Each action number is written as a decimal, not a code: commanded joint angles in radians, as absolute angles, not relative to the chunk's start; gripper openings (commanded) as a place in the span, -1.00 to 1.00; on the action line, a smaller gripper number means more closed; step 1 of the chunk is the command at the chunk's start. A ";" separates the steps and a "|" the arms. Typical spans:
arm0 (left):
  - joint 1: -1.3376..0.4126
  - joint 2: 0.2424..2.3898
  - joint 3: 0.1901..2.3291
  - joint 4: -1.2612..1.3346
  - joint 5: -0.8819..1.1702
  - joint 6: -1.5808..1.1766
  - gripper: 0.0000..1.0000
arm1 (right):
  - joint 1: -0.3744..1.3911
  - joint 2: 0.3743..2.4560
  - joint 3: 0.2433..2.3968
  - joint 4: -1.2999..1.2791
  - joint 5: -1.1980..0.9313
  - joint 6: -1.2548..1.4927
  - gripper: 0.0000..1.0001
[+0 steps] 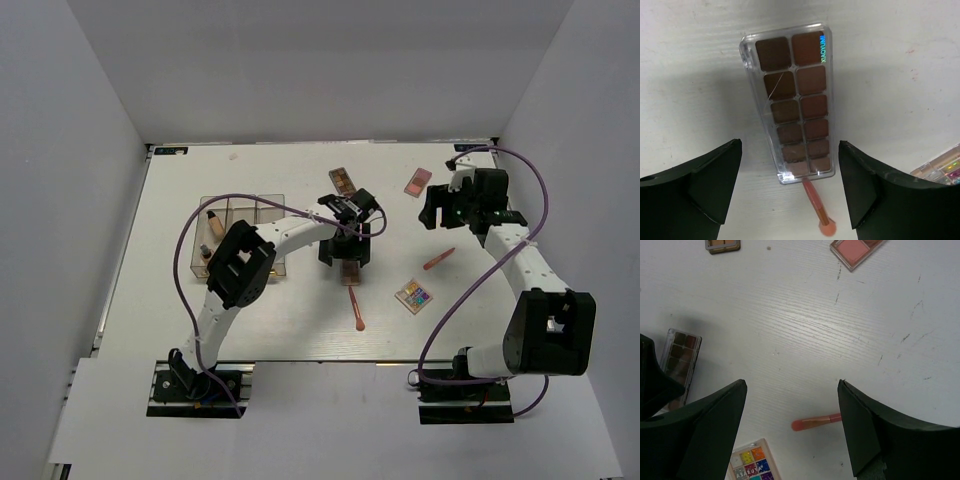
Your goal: Organize the makeup
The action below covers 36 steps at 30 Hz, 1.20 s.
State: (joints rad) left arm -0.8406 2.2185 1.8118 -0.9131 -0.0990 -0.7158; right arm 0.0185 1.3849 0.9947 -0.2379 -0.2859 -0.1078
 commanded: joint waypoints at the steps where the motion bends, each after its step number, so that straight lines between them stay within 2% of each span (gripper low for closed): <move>1: -0.847 2.215 1.861 -0.913 -0.135 -0.726 0.76 | 0.011 1.344 0.980 -0.216 -0.325 -0.087 0.59; 11: -0.856 2.283 1.914 -0.931 -0.135 -0.749 0.76 | 0.012 1.330 0.953 -0.203 -0.339 -0.077 0.59; 14: -0.856 2.310 1.921 -0.950 -0.158 -0.755 0.68 | 0.012 1.325 0.951 -0.196 -0.345 -0.069 0.58; 15: -0.856 2.319 1.922 -0.959 -0.164 -0.755 0.57 | 0.011 1.325 0.951 -0.196 -0.345 -0.066 0.58; 24: -0.865 2.353 1.902 -0.996 -0.215 -0.736 0.03 | -0.025 1.322 0.942 -0.183 -0.357 -0.054 0.57; 30: -0.847 2.240 1.969 -0.999 -0.235 -0.673 -0.33 | -0.028 1.316 0.930 -0.180 -0.370 -0.071 0.56; 31: -0.838 2.182 1.973 -0.993 -0.238 -0.667 -0.45 | -0.029 1.316 0.922 -0.176 -0.374 -0.072 0.56; 36: -0.750 2.042 1.977 -0.986 -0.252 -0.640 -0.56 | -0.028 1.313 0.894 -0.160 -0.406 -0.075 0.47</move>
State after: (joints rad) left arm -0.8188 2.2337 1.9274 -0.9878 -0.2035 -0.6727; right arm -0.0242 1.3449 0.9096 -0.2008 -0.3698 -0.0647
